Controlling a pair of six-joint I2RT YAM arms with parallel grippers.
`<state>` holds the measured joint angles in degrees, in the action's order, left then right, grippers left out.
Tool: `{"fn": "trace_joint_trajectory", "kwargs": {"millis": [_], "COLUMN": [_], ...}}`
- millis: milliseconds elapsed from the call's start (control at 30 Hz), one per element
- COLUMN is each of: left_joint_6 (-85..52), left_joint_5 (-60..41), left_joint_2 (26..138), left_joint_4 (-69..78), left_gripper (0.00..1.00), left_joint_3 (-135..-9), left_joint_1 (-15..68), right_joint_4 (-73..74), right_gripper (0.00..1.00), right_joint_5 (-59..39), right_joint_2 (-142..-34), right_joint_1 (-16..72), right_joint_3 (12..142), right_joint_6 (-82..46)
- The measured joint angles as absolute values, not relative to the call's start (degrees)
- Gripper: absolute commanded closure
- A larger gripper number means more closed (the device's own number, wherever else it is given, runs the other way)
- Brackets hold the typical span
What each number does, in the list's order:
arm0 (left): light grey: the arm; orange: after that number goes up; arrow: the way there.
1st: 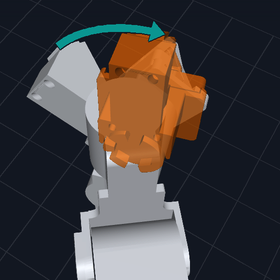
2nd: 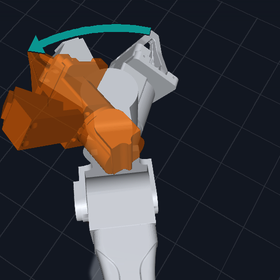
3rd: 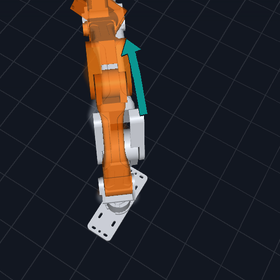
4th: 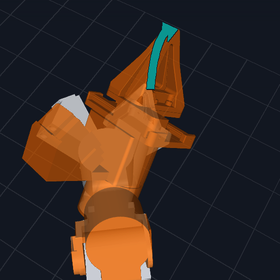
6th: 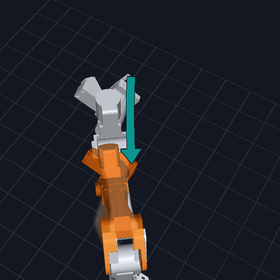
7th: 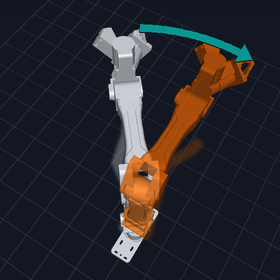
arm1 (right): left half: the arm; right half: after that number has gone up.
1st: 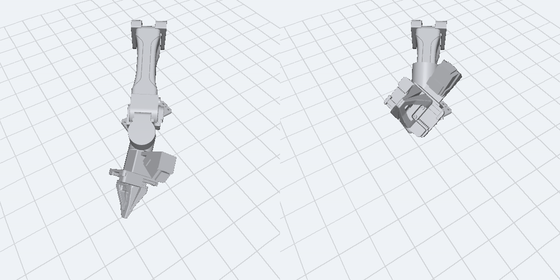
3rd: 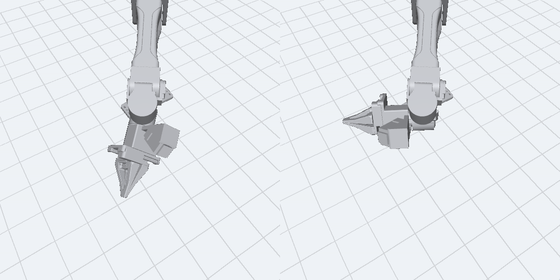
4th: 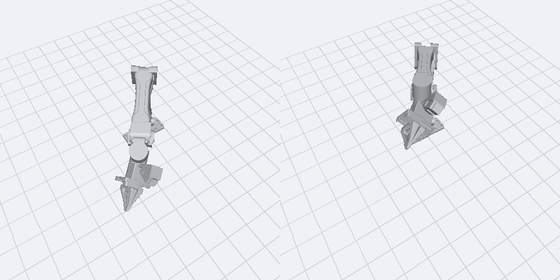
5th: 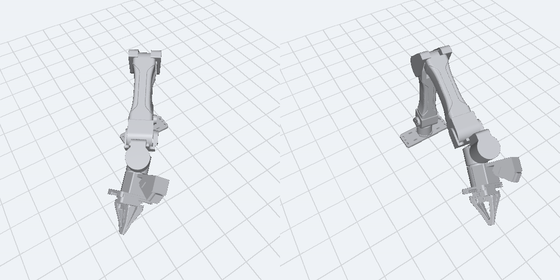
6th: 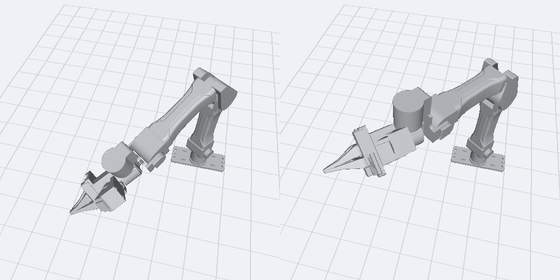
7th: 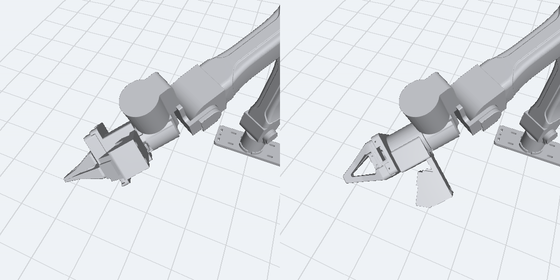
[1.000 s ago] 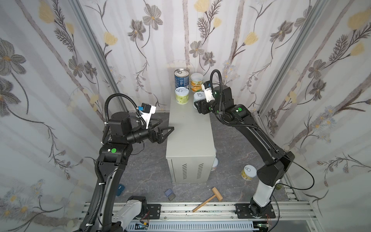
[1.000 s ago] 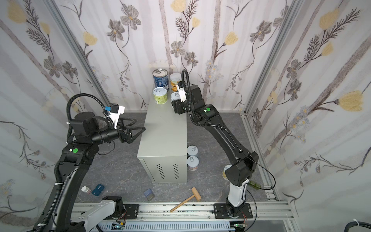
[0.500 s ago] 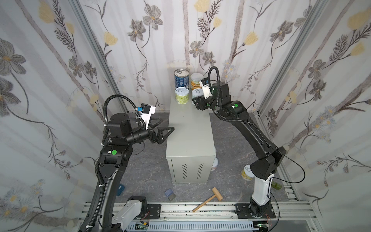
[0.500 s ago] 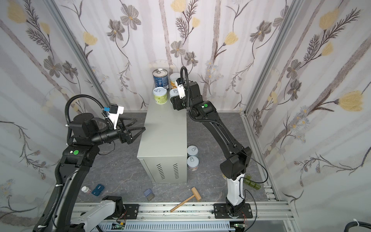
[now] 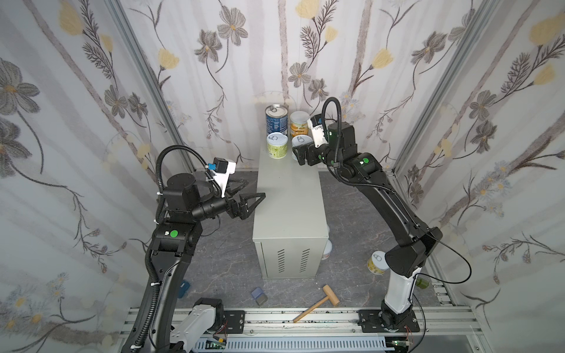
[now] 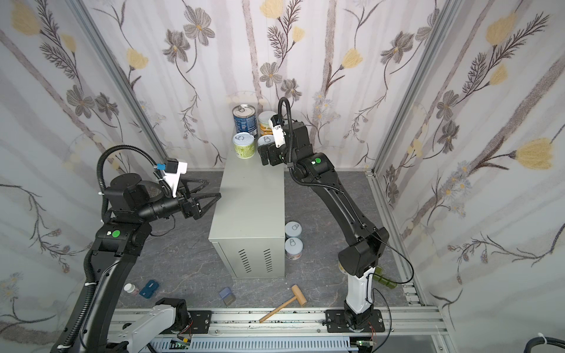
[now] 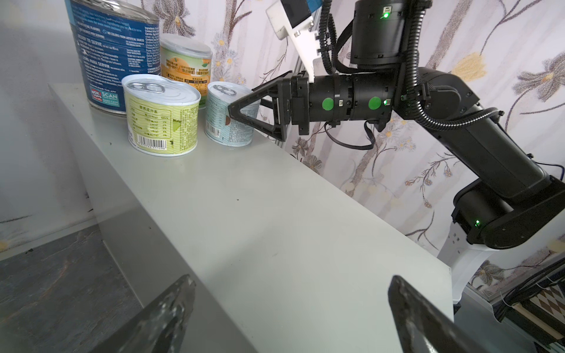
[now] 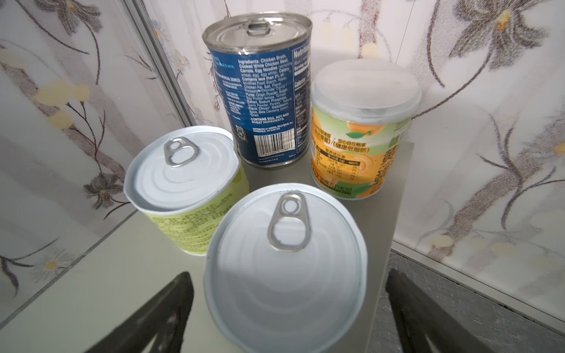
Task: Place and organize the canned foods onto the counter
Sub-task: 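Lower the teal-label can beside the green-label can with the right gripper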
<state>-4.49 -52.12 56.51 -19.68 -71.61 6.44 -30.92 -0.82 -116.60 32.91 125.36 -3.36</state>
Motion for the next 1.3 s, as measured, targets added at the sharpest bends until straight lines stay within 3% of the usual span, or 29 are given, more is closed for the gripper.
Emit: {"fn": "trace_joint_trajectory", "kwargs": {"millis": [333,1300], "left_joint_6": [-4.7,-4.7], "left_joint_5": [-52.1,-52.1], "left_joint_2": [56.3,55.8], "left_joint_4": [-19.0,-19.0], "left_gripper": [0.0,0.0], "left_joint_3": [-71.2,-71.0], "left_joint_1": [6.4,6.4], "right_joint_4": [-30.7,-27.7], "right_gripper": [0.07,0.3], "right_joint_5": [0.7,1.2], "right_joint_2": [-114.4,-117.2], "right_joint_1": [33.3,33.2], "right_joint_3": [119.7,121.1], "right_joint_6": [-3.4,-3.6]}}
